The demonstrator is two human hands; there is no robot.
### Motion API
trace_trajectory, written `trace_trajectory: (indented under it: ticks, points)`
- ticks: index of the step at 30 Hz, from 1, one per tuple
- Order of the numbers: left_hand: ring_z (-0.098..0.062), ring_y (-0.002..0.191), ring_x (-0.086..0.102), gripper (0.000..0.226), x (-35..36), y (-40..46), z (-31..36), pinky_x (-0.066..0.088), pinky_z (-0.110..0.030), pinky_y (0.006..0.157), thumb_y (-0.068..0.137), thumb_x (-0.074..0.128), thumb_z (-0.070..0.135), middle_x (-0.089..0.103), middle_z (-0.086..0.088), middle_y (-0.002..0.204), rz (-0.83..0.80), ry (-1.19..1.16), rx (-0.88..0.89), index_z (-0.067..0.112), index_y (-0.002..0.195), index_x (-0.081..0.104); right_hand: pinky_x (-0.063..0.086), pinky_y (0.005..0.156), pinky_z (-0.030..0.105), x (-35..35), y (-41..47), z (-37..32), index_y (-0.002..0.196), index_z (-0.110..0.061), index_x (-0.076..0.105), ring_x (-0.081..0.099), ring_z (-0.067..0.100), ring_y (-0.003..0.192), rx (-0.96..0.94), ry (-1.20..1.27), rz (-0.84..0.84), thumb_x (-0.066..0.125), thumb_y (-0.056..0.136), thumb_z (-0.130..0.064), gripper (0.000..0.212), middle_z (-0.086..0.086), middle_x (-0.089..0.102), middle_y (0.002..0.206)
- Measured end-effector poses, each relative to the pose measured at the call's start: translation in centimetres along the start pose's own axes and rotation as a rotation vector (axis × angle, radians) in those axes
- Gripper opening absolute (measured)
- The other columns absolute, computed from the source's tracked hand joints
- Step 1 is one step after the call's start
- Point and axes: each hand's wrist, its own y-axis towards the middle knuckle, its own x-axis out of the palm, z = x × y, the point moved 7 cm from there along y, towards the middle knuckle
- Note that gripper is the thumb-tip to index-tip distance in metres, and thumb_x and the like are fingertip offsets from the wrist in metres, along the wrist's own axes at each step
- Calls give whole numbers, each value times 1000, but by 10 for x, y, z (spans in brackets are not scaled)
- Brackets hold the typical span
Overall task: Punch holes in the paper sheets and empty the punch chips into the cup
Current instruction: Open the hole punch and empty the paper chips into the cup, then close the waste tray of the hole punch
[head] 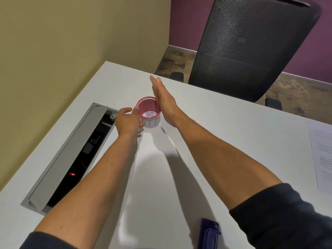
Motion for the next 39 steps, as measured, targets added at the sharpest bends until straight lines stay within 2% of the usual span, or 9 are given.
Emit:
trace_trajectory:
  ticks: [5,9,12,15,20,27,30,35,39]
  points:
    - [-26,93,68,32,-12,-23,-2,58,-39,74,93,59,39,66,-5,106,89,52,78,14,112,59,27,117,40,-25,-26,2,150,-24,35,31,21,146,-6,7,169,21,104,-49,54,0,32,159]
    - [-26,101,65,18,-10,-62,-14,55,-47,92,95,59,31,66,-7,111,39,60,75,17,107,61,32,108,28,-50,-76,23,144,-21,45,42,17,139,25,-2,267,27,104,-48,52,-1,46,151]
    - [-23,98,64,11,-1,-101,-35,54,-29,86,95,60,28,67,-3,106,-58,101,37,19,101,62,41,103,16,-73,-127,48,141,-18,51,48,14,133,78,-12,329,35,104,-44,47,-2,52,146]
    - [-16,80,61,13,7,-149,-56,43,-4,58,93,64,25,66,-2,89,-182,134,35,12,93,66,45,100,15,-97,-185,71,136,-15,56,56,6,120,106,-106,397,44,104,-33,39,-1,58,137]
    - [-8,60,51,19,19,-222,-98,38,-6,42,92,64,22,61,-1,78,-389,242,-63,3,91,65,37,105,22,-121,-281,121,137,-18,55,52,8,122,213,-286,497,46,102,-19,36,-1,57,140]
    - [-9,66,52,22,20,-291,-141,42,-13,53,88,67,31,60,3,84,-537,495,-63,12,98,62,30,113,27,-119,-393,169,137,-14,55,42,14,138,326,-463,615,45,103,-22,37,-1,49,148]
    - [-9,64,54,21,20,-309,-159,43,-13,51,86,69,26,61,2,84,-589,559,-50,10,97,61,34,106,23,-103,-420,179,130,-13,61,51,16,129,367,-430,642,54,99,-20,32,1,57,140]
    - [-20,68,58,11,18,-326,-178,56,-40,71,87,61,13,63,-4,77,-629,609,-39,3,89,65,54,84,40,-79,-434,175,102,-10,71,66,18,89,401,-314,619,60,92,-12,15,4,71,99]
    - [-26,64,60,13,13,-327,-188,62,-45,64,88,59,8,58,-12,73,-689,519,-73,-4,90,64,57,75,40,-73,-439,174,96,-9,73,69,23,82,498,-188,645,63,88,-11,13,9,72,94]
